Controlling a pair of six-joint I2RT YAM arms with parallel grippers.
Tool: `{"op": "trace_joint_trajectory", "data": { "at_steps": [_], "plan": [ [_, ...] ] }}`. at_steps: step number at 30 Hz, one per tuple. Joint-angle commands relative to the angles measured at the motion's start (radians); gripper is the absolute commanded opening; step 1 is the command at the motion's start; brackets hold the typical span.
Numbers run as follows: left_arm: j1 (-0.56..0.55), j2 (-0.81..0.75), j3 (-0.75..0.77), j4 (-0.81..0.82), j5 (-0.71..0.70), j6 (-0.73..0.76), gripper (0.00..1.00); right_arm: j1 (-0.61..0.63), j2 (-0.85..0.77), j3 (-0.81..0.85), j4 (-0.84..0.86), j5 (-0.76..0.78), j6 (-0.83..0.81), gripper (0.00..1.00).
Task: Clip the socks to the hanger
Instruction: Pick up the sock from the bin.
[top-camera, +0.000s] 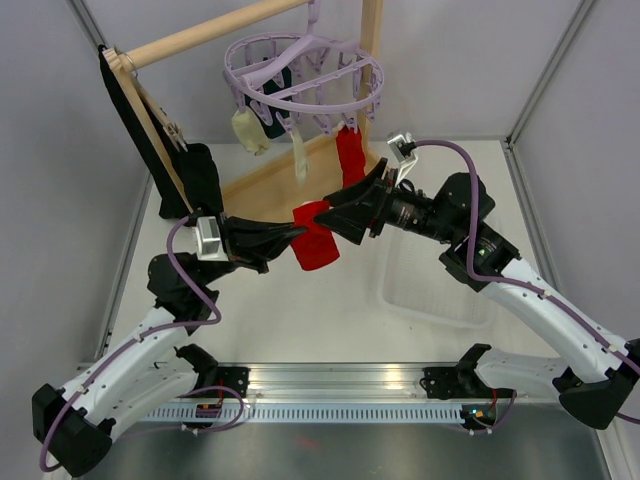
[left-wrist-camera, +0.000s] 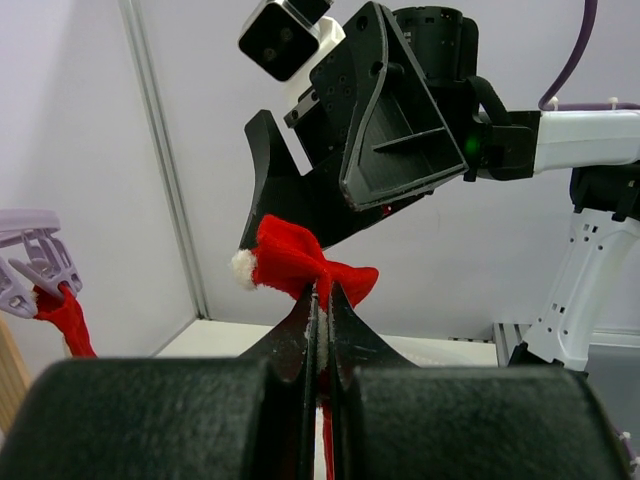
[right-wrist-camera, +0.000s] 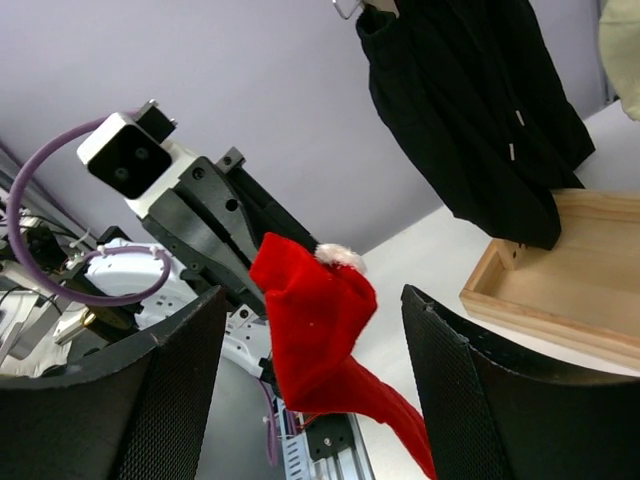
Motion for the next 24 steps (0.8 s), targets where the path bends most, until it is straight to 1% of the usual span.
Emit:
{"op": "trace_joint_trajectory", "data": {
  "at_steps": [1,5,8,11,12,13,14,16,17,19,20,21,22,23,24],
  "plan": [
    [-0.002,0.008,0.035,0.071,0.019,-0.039,0.02,-0.003,0.012,0.008,0.086,-0.055,0.033,0.76],
    [-0.002,0.014,0.041,0.075,0.011,-0.042,0.02,-0.003,0.024,0.013,0.091,-0.083,0.047,0.69],
    [-0.002,0.016,0.045,0.072,0.005,-0.041,0.02,-0.003,0.026,0.014,0.083,-0.091,0.044,0.6],
    [-0.001,0.02,0.048,0.071,0.007,-0.048,0.02,-0.003,0.026,0.02,0.059,-0.086,0.034,0.42],
    [-0.002,0.02,0.05,0.066,0.007,-0.05,0.02,-0.003,0.021,0.025,0.051,-0.083,0.025,0.32],
    [-0.002,0.02,0.05,0.06,0.008,-0.05,0.02,-0.003,0.02,0.027,0.046,-0.08,0.022,0.26],
    [-0.002,0.02,0.058,0.031,0.01,-0.048,0.02,-0.003,0.013,0.028,0.037,-0.075,0.019,0.16],
    [-0.002,0.014,0.07,-0.012,0.007,-0.048,0.04,-0.003,0.006,0.036,0.017,-0.065,-0.005,0.03],
    [-0.002,0.014,0.084,-0.053,0.007,-0.05,0.07,-0.002,-0.006,0.034,0.003,-0.057,-0.016,0.0],
    [-0.002,0.003,0.1,-0.099,0.014,-0.053,0.15,-0.003,-0.022,0.027,-0.009,-0.031,-0.044,0.0],
    [-0.002,-0.003,0.107,-0.124,0.011,-0.055,0.26,-0.003,-0.04,0.021,-0.009,-0.02,-0.051,0.0],
    [-0.002,-0.009,0.114,-0.19,0.008,-0.058,0.32,-0.002,-0.051,0.01,-0.014,0.001,-0.065,0.0],
    [-0.002,-0.018,0.12,-0.222,0.005,-0.058,0.36,-0.003,-0.06,0.01,-0.021,0.009,-0.091,0.0],
    [-0.002,-0.038,0.133,-0.26,-0.017,-0.058,0.43,-0.003,-0.071,0.01,-0.041,0.014,-0.108,0.0],
    [-0.002,-0.052,0.136,-0.317,-0.036,-0.059,0.47,-0.003,-0.077,0.011,-0.049,0.018,-0.122,0.0]
  ]
}}
